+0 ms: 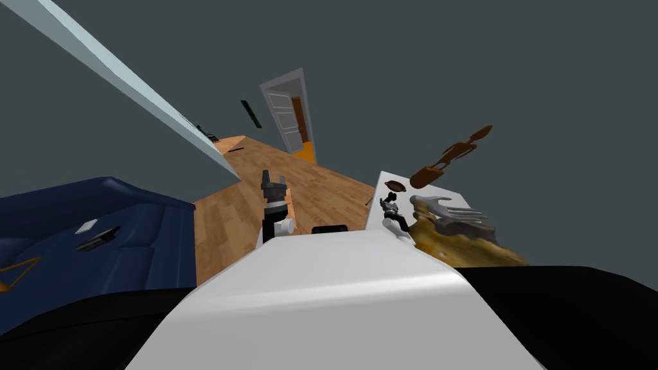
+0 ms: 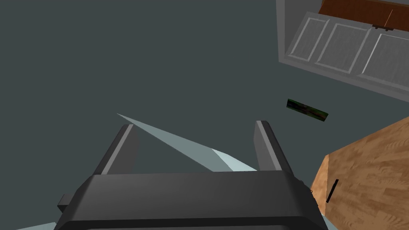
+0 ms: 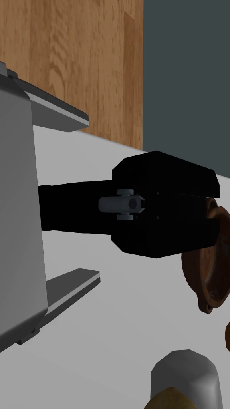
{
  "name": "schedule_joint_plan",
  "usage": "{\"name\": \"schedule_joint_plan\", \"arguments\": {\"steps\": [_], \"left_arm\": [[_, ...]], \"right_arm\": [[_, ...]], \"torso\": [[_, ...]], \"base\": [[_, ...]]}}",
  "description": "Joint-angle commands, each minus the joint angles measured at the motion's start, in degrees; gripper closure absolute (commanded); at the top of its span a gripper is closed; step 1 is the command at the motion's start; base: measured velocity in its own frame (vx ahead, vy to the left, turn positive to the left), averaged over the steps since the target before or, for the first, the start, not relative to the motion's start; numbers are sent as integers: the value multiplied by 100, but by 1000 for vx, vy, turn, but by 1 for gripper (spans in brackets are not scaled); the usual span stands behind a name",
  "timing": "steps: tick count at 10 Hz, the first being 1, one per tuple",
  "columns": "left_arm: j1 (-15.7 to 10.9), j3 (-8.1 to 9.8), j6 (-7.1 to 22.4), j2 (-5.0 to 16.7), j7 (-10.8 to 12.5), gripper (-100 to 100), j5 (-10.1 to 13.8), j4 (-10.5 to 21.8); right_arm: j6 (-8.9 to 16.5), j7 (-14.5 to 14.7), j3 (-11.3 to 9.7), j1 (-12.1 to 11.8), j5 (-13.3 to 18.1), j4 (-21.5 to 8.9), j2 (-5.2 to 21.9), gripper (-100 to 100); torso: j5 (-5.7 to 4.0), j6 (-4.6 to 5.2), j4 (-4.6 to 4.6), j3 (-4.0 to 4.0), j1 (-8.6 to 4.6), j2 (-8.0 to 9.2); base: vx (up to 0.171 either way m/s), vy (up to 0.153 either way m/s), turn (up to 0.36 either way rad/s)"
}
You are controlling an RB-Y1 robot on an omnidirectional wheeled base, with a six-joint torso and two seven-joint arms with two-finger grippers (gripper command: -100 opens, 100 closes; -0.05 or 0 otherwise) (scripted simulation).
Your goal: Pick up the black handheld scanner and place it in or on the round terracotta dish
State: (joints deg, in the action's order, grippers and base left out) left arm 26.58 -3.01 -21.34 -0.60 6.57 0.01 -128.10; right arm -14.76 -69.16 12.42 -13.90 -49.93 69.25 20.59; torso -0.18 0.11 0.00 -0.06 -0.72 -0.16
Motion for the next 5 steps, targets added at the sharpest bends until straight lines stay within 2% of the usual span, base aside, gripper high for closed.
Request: {"name": "schedule_joint_plan", "arguments": {"steps": [1, 2, 3, 4, 5], "left_arm": [[0, 0, 0, 0, 0, 0, 0, 0], [0, -1, 0, 0, 0, 0, 0, 0], [0, 0, 0, 0, 0, 0, 0, 0], [0, 0, 0, 0, 0, 0, 0, 0], [0, 0, 0, 0, 0, 0, 0, 0]], "right_arm": [[135, 229, 109, -14, 8, 156, -188, -100], [288, 408, 216, 116, 118, 318, -399, -100], [288, 565, 216, 116, 118, 318, -545, -100], [442, 712, 324, 247, 229, 480, -712, -100], [442, 848, 324, 247, 229, 480, -866, -100]], "torso": [[0, 0, 0, 0, 0, 0], [3, -1, 0, 0, 16, -1], [4, 1, 0, 0, 10, -1], [2, 0, 0, 0, 9, -1], [1, 0, 0, 0, -2, -1]], "base": [[-6, -32, 11], [-14, -62, -144], [-8, -63, -60], [-13, -96, -111], [-8, -84, -69]]}}
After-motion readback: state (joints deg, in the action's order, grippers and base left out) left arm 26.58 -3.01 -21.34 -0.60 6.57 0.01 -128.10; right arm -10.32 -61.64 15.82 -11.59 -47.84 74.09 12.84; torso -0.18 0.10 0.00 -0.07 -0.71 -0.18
